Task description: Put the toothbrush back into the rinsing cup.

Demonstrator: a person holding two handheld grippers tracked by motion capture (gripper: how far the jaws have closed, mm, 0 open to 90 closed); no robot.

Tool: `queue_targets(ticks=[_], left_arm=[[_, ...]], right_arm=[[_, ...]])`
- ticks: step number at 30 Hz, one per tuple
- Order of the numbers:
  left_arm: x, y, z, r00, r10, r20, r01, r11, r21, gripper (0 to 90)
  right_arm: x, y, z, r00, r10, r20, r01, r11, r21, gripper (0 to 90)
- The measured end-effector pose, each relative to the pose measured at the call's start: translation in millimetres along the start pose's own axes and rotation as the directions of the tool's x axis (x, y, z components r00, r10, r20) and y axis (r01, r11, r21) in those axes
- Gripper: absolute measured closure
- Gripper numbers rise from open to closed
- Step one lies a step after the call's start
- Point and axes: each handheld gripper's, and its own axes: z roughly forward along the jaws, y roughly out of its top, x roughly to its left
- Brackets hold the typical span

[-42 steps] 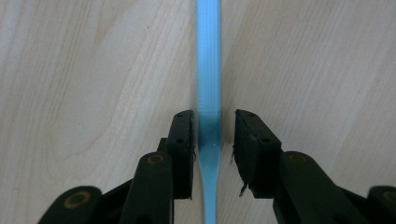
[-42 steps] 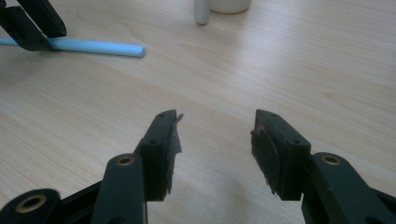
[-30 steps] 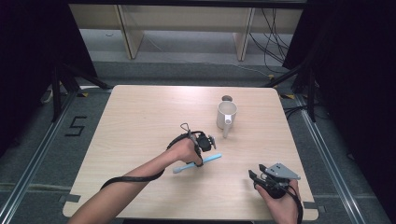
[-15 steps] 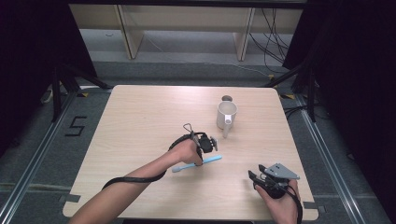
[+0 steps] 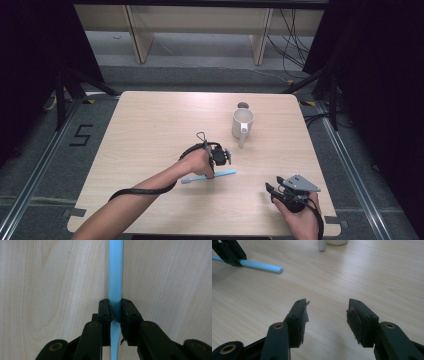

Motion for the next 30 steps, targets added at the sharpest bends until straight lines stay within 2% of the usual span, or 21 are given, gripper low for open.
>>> queue_targets(ticks=[1, 3, 4, 8, 10, 11, 12, 15, 16, 17, 19, 20, 21, 23, 24, 25, 26, 27, 28, 29, 30], left_arm=[[-0.3, -0.4, -0.5, 1.0, -0.001, 0.001, 0.001, 1.0, -0.005, 78.6], [-0.7, -0.9, -3.2, 0.9999, 0.009, 0.005, -0.009, 1.0, 0.0, 78.6], [-1.6, -1.4, -4.8, 0.9999, 0.017, 0.002, -0.017, 0.9998, -0.006, 78.5], [-6.0, -4.7, -11.2, 0.9989, 0.046, -0.009, -0.046, 0.9988, -0.015, 78.5], [-9.4, -8.5, -15.3, 0.9974, 0.071, -0.014, -0.072, 0.9973, -0.018, 78.5], [-11.7, -11.0, -17.4, 0.9967, 0.081, -0.011, -0.081, 0.9965, -0.019, 78.5], [-14.0, -14.0, -19.7, 0.9951, 0.098, -0.013, -0.098, 0.995, -0.017, 78.5], [-21.4, -23.9, -25.7, 0.9918, 0.127, -0.002, -0.127, 0.9917, -0.016, 78.5], [-24.0, -27.2, -27.5, 0.9905, 0.137, -0.001, -0.137, 0.9904, -0.015, 78.5], [-25.9, -29.7, -28.9, 0.9895, 0.145, -0.003, -0.145, 0.9893, -0.018, 78.5], [-30.4, -36.2, -32.6, 0.9869, 0.161, 0.0, -0.161, 0.9866, -0.028, 78.5], [-34.5, -41.7, -36.8, 0.9843, 0.176, 0.014, -0.175, 0.9838, -0.038, 78.5], [-34.5, -41.7, -36.8, 0.9843, 0.176, 0.014, -0.175, 0.9838, -0.038, 78.5], [-38.2, -45.7, -40.1, 0.9829, 0.182, 0.024, -0.181, 0.9821, -0.052, 78.5], [-41.2, -47.9, -43.9, 0.9812, 0.192, 0.024, -0.19, 0.9802, -0.056, 78.5], [-41.2, -47.9, -43.9, 0.9812, 0.192, 0.024, -0.19, 0.9802, -0.056, 78.5], [-44.1, -48.8, -47.2, 0.9796, 0.199, 0.023, -0.197, 0.9776, -0.073, 78.5], [-44.1, -48.8, -47.2, 0.9796, 0.199, 0.023, -0.197, 0.9776, -0.073, 78.5], [-45.9, -49.0, -49.3, 0.9777, 0.209, 0.025, -0.206, 0.9758, -0.072, 78.5], [-46.9, -48.8, -50.3, 0.9761, 0.216, 0.024, -0.214, 0.9738, -0.079, 78.5], [-48.6, -49.0, -50.8, 0.9774, 0.21, 0.023, -0.208, 0.9742, -0.088, 78.5]], right_arm=[[0.0, 0.1, 0.2, 1.0, -0.007, 0.003, 0.007, 1.0, -0.003, 50.5], [2.7, 0.2, -0.7, 0.9998, 0.021, -0.003, -0.021, 1.0, 0.012, 50.5], [-0.5, 0.6, 0.0, 0.9997, -0.025, 0.006, 0.025, 1.0, -0.004, 50.4], [2.7, 1.4, -0.6, 0.9999, -0.01, -0.002, 0.01, 1.0, 0.007, 50.5], [2.6, 3.4, -0.3, 0.9987, -0.049, -0.016, 0.049, 0.999, 0.005, 50.6], [6.0, 4.9, -1.5, 0.9988, -0.04, -0.03, 0.04, 0.999, 0.012, 50.5], [5.3, 7.1, -1.3, 0.995, -0.09, -0.043, 0.09, 0.996, 0.002, 50.4], [14.1, 13.5, -1.1, 0.9832, -0.136, -0.121, 0.138, 0.99, 0.008, 49.6], [21.4, 18.3, 1.6, 0.966, -0.183, -0.183, 0.186, 0.982, 0.003, 48.0], [21.4, 18.3, 1.6, 0.966, -0.183, -0.183, 0.186, 0.982, 0.003, 48.0], [29.6, 23.8, 5.3, 0.938, -0.237, -0.253, 0.244, 0.97, -0.004, 46.9], [36.6, 29.8, 10.9, 0.8984, -0.304, -0.317, 0.308, 0.951, -0.038, 46.2], [36.6, 29.8, 10.9, 0.8984, -0.304, -0.317, 0.308, 0.951, -0.038, 46.2], [44.8, 35.0, 15.1, 0.8744, -0.317, -0.367, 0.322, 0.945, -0.048, 45.8], [49.5, 40.8, 20.9, 0.8397, -0.351, -0.415, 0.351, 0.933, -0.079, 45.8], [49.5, 40.8, 20.9, 0.8397, -0.351, -0.415, 0.351, 0.933, -0.079, 45.8], [53.5, 45.3, 26.4, 0.8202, -0.356, -0.448, 0.345, 0.932, -0.109, 45.9], [53.5, 45.3, 26.4, 0.8202, -0.356, -0.448, 0.345, 0.932, -0.109, 45.9], [55.0, 46.6, 28.4, 0.8126, -0.352, -0.464, 0.339, 0.934, -0.115, 45.9], [58.5, 47.7, 31.9, 0.7999, -0.34, -0.495, 0.326, 0.938, -0.117, 45.9], [62.2, 49.8, 36.6, 0.7789, -0.341, -0.527, 0.328, 0.937, -0.12, 45.9]])
